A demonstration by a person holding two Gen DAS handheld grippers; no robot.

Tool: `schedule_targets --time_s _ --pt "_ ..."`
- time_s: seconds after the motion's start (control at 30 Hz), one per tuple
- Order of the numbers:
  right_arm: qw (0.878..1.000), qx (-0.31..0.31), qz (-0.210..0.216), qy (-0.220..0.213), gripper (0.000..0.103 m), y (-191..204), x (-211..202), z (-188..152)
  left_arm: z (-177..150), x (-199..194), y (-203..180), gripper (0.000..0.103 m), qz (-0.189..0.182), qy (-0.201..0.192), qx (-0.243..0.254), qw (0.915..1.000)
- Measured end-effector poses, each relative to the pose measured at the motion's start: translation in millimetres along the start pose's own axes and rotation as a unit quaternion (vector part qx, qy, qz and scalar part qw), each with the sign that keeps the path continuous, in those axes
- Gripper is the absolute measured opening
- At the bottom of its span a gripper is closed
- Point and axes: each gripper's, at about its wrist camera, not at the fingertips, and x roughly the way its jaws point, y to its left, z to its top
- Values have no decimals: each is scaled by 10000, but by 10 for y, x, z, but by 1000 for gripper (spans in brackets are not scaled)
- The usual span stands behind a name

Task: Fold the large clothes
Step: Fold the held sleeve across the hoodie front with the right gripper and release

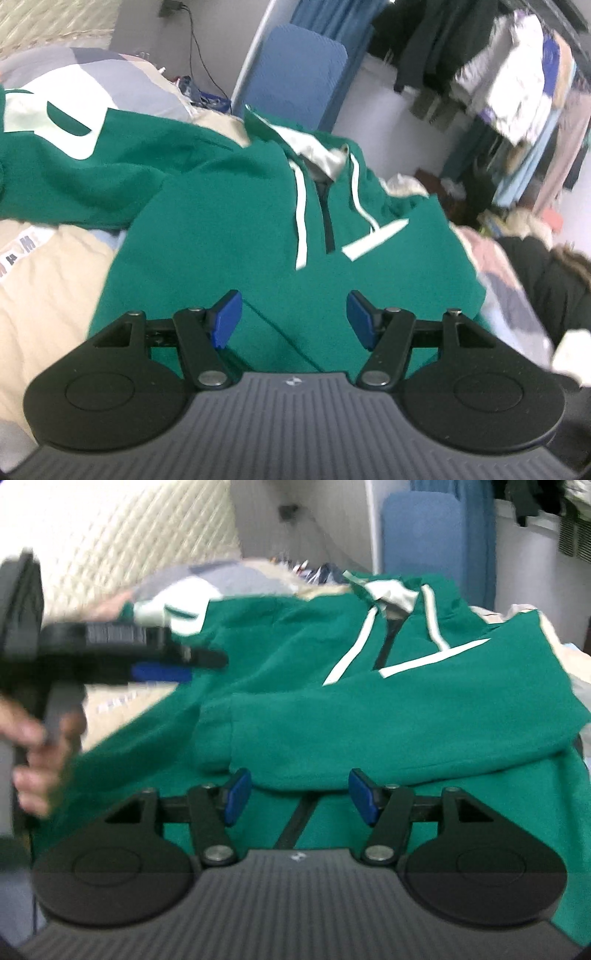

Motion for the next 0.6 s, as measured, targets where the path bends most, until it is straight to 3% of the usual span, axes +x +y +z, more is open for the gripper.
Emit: schedule_targets --time_s 0.3,0.43,0.6 --pt "9925 909 -684 -442 60 -331 146 49 -274 391 -99 67 636 348 403 9966" --pt "9921 843 -826 -430 51 -410 277 65 -354 504 -134 67 851 431 549 9939" --pt "9916 975 -827 -212 49 -540 379 29 -404 529 -187 67 1005 431 669 9917"
